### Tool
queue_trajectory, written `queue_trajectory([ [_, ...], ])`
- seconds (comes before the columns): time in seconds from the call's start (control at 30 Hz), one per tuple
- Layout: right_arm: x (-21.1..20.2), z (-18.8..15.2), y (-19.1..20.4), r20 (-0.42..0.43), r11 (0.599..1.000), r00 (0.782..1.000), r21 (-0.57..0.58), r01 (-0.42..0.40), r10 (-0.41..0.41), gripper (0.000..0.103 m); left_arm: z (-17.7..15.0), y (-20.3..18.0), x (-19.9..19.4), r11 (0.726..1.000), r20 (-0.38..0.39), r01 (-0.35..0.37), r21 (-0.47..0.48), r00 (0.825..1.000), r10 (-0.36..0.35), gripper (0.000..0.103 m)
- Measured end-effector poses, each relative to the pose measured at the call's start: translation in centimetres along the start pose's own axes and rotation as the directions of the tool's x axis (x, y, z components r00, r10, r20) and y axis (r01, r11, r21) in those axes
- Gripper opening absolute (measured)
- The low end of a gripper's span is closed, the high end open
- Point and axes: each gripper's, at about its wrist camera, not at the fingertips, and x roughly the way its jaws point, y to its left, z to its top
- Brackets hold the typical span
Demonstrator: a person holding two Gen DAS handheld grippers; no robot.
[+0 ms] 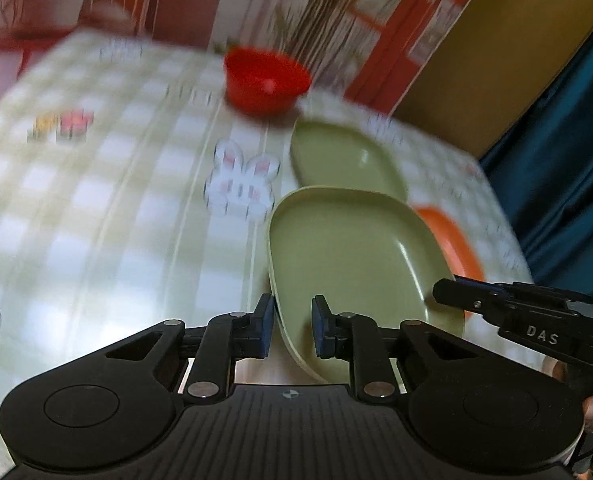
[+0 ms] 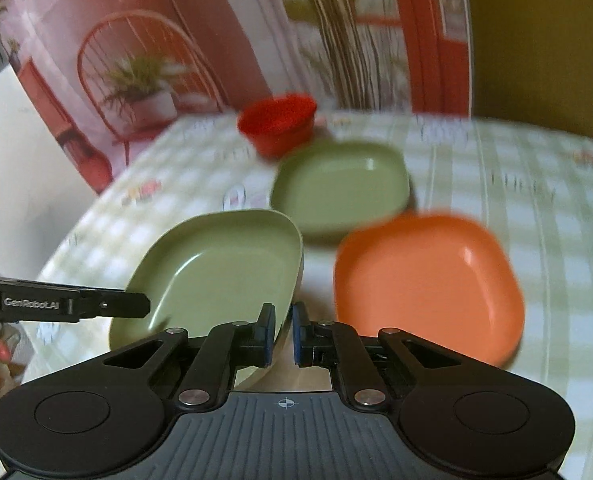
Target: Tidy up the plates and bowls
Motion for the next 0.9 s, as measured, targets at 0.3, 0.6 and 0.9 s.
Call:
queue_trajectory([
  [0.3,-2.6,6.4,-0.1,0.162,0.999,0.987,-0.038,0.01,-0.003,0.009,5.0,-2.6,-3.5,0.999,0.154,0.016,0.052,0.988,-0.024,0.021],
  [0.6,-4.1,10.8,-1.1,0.278,0.999,0.96,-0.034,0.036,-0.025,0.009,8.9,-5.4,-4.9,0.993,0.264,0.017,0.115,0.963,-0.048,0.021],
  [0.9,-3.6,11.9,-4.6,0.279,0.992,0.956,-0.051,0.112,-0.094,0.009,9.3,-8.0,-1.5,0.988,0.223,0.063,0.14,0.97,-0.093,0.022],
])
